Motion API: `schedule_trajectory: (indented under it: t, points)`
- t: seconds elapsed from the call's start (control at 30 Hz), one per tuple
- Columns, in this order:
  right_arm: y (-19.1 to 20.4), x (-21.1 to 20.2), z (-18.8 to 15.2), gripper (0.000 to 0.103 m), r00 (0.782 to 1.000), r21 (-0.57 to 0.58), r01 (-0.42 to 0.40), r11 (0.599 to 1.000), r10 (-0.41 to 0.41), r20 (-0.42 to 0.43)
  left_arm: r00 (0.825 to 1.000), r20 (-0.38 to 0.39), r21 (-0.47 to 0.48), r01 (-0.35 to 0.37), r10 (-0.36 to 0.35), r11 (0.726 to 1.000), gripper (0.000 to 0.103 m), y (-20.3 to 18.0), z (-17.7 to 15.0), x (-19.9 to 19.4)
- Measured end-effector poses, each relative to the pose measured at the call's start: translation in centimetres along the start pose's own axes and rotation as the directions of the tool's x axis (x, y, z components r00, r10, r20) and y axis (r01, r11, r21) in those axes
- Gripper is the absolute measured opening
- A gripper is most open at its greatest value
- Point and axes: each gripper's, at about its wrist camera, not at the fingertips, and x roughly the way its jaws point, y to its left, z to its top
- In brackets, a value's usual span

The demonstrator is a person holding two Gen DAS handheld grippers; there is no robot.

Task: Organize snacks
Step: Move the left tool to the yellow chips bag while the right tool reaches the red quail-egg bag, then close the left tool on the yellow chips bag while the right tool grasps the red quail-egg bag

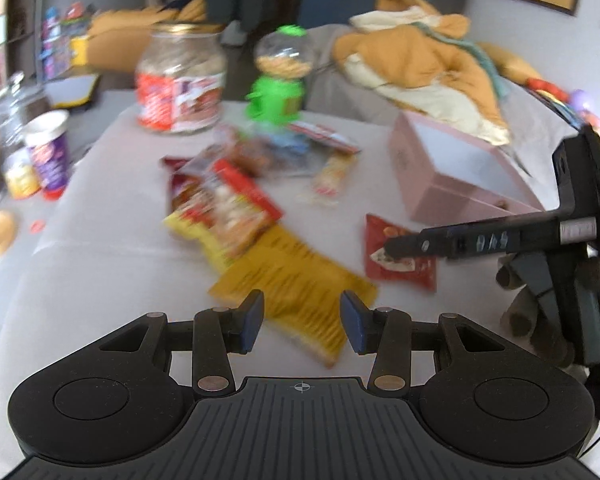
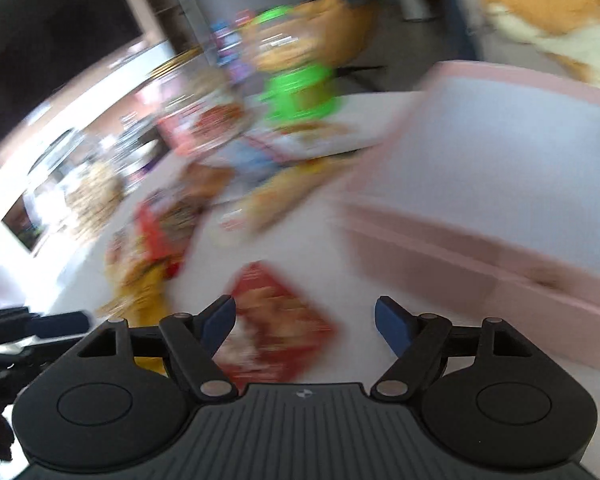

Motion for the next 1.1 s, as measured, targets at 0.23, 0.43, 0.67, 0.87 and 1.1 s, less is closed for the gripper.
schedule_trajectory:
  t: [0.23, 0.43, 0.67, 0.87, 1.1]
  points:
    - [5.9, 1.4, -2.0, 0.067, 0.994, -0.284, 0.108, 0.953, -0.106, 0.021, 1.0, -0.022, -0.17, 0.016, -0.02, 0.985, 0.047, 2.0, 1.3, 2.6]
    - [4.6, -2.2, -4.5, 0.067, 0.992, -0.24, 0.124, 0.963, -0.126, 0.008, 0.995, -0.019, 0.032, 0.096, -0.095, 0.995, 0.048, -3.0, 4.1, 8.2]
    - [-0.6, -9.7, -6.3, 0.077, 0.973, -0.056, 0.193, 0.98, -0.184, 0.137, 0.996, 0.021, 0.201, 0.079, -0.085, 0.976, 0.048, -5.4, 3.1, 7.8]
    - [-3.8, -12.6, -6.3, 0.081, 0.934, 0.077, 0.278, 0.957, -0.288, 0.211, 0.995, -0.025, 0.327, 0.102, -0.099, 0.94, 0.05, -5.8, 1.3, 5.5]
    - [0.8, -7.3, -6.5, 0.082, 0.987, -0.125, 0.139, 0.982, -0.126, 0.104, 0.997, -0.051, 0.402, 0.081, -0.066, 0.912, 0.06, -6.8, 1.5, 7.2]
